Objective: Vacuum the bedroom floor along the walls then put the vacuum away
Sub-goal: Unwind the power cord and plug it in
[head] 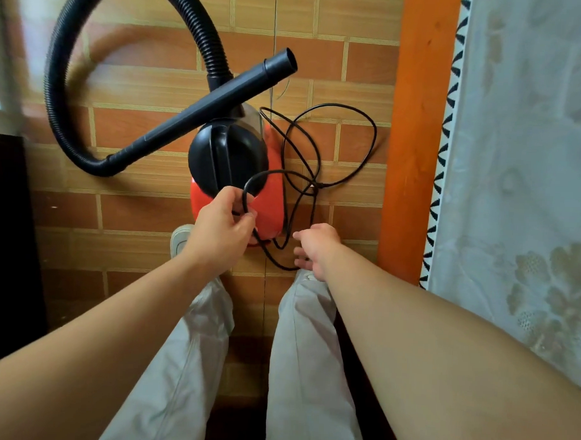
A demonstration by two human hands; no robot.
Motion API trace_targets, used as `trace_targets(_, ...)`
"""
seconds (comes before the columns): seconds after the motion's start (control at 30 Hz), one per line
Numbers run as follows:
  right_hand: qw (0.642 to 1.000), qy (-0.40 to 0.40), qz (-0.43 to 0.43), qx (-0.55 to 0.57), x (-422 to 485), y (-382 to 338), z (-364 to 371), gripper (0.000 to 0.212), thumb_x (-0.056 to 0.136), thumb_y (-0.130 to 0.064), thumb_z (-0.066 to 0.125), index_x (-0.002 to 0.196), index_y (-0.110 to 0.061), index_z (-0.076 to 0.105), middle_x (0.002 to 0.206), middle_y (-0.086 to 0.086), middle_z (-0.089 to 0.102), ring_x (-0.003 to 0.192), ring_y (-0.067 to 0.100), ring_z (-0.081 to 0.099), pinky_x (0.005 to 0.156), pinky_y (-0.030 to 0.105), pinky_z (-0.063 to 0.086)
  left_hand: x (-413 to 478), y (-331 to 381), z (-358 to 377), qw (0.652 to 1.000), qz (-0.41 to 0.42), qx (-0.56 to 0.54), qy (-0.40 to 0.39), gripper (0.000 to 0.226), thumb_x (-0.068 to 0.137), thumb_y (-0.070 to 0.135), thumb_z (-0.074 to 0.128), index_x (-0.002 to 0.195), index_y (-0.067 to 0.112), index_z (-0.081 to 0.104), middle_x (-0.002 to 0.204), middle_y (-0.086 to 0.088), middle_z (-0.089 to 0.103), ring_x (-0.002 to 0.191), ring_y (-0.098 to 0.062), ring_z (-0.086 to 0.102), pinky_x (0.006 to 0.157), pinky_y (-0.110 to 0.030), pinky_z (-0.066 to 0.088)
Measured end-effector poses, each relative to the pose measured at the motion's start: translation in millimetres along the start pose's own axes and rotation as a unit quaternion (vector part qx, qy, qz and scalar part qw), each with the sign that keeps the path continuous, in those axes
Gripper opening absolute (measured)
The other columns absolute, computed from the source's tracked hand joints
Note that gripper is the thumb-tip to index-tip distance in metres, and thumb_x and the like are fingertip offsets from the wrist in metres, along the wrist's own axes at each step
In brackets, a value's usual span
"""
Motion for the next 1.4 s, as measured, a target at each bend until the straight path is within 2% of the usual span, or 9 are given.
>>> trace_targets(0.17, 0.965, 0.169, -0.064, -0.191, 7, -12, -19, 0.048, 0.092, -0.026, 0.069, 0.135, -0.013, 0.052, 0.135, 0.011, 0.054, 0.122, 0.034, 0.054, 0.099, 0.045, 0.051, -1, 3, 8, 0.999, -0.026, -0.039, -0.007, 0.018, 0.101, 0.005, 0.055, 0.113, 0.017, 0.060, 0.101, -0.008, 0.070, 0.087, -0.019, 0.074, 0.073, -0.036, 0.065)
trace_targets(0.3, 0.982, 0.129, -0.044, -0.134, 15, -16, -30, 0.034, 0.098, -0.009, 0.056, 0.132, -0.003, 0.057, 0.130, 0.017, 0.061, 0.107, 0.031, 0.060, 0.095, 0.042, 0.054, -3, 4, 6, 0.999, -0.029, -0.037, 0.004, 0.021, 0.099, 0.005, 0.055, 0.115, 0.017, 0.060, 0.097, -0.007, 0.072, 0.085, -0.019, 0.074, 0.071, -0.033, 0.065)
trace_targets(0.5, 0.981, 0.126, -0.038, -0.141, 11, -11, -38, 0.031, 0.098, -0.013, 0.059, 0.128, -0.005, 0.062, 0.121, 0.015, 0.067, 0.106, 0.035, 0.066, 0.090, 0.042, 0.059, -3, 9, -2, 0.996, -0.039, -0.079, 0.018, 0.027, 0.097, 0.003, 0.055, 0.121, 0.014, 0.060, 0.094, -0.010, 0.073, 0.081, -0.021, 0.076, 0.072, -0.043, 0.065)
trace_targets(0.63, 0.993, 0.055, -0.042, -0.091, 11, -10, -26, 0.040, 0.098, -0.013, 0.060, 0.138, -0.016, 0.058, 0.123, 0.013, 0.069, 0.087, 0.025, 0.068, 0.057, 0.029, 0.055, -5, 11, -9, 0.992, -0.040, -0.110, 0.036, 0.031, 0.095, -0.001, 0.053, 0.120, 0.015, 0.062, 0.083, -0.013, 0.072, 0.073, -0.023, 0.074, 0.070, -0.048, 0.065)
trace_targets(0.77, 0.995, 0.060, -0.054, -0.054, 11, -11, -27, 0.029, 0.099, -0.001, 0.052, 0.119, -0.018, 0.065, 0.094, 0.012, 0.075, 0.050, 0.012, 0.057, 0.035, 0.013, 0.036, -3, 15, -13, 0.990, -0.037, -0.126, 0.042, 0.031, 0.093, -0.003, 0.053, 0.116, 0.015, 0.063, 0.081, -0.017, 0.071, 0.067, -0.022, 0.072, 0.065, -0.043, 0.065)
trace_targets(0.87, 0.995, 0.065, -0.058, -0.046, 11, -6, -31, 0.031, 0.097, 0.000, 0.051, 0.117, -0.016, 0.067, 0.084, 0.011, 0.075, 0.051, 0.015, 0.059, 0.036, 0.015, 0.038, 3, 21, -12, 0.992, -0.023, -0.122, 0.032, 0.029, 0.094, -0.002, 0.056, 0.117, 0.015, 0.063, 0.085, -0.017, 0.074, 0.066, -0.021, 0.074, 0.060, -0.031, 0.062)
trace_targets(1.13, 0.976, 0.061, -0.053, 0.204, -32, -4, -52, 0.019, 0.095, -0.006, 0.056, 0.103, -0.016, 0.070, 0.060, 0.003, 0.068, 0.050, 0.016, 0.059, 0.051, 0.027, 0.047, 14, 48, -12, 0.990, 0.016, -0.136, 0.040, 0.045, 0.099, 0.018, 0.067, 0.141, 0.019, 0.052, 0.100, -0.002, 0.077, 0.082, -0.019, 0.077, 0.080, -0.042, 0.065)
trace_targets(1.27, 0.966, 0.040, -0.112, 0.228, -73, -22, -62, 0.012, 0.094, -0.010, 0.059, 0.099, -0.009, 0.069, 0.068, 0.009, 0.071, 0.054, 0.018, 0.064, 0.061, 0.034, 0.053, 9, 67, -16, 0.984, 0.017, -0.171, 0.039, 0.038, 0.102, 0.012, 0.063, 0.138, 0.016, 0.053, 0.101, -0.003, 0.077, 0.085, -0.020, 0.077, 0.077, -0.036, 0.064)
trace_targets(1.4, 0.955, -0.001, -0.180, 0.238, -106, -51, -68, 0.020, 0.097, -0.007, 0.049, 0.104, -0.001, 0.067, 0.081, 0.017, 0.076, 0.073, 0.029, 0.073, 0.073, 0.040, 0.060, 12, 77, -9, 0.995, 0.034, -0.097, 0.014, 0.027, 0.101, 0.004, 0.057, 0.125, 0.015, 0.062, 0.102, 0.001, 0.075, 0.089, -0.018, 0.074, 0.077, -0.034, 0.064)
Point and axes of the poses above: each hand's wrist, its own x-axis towards the middle knuckle, its own z-axis out of the palm, y = z × x, the point moved 7 cm from there along x, towards the middle knuckle
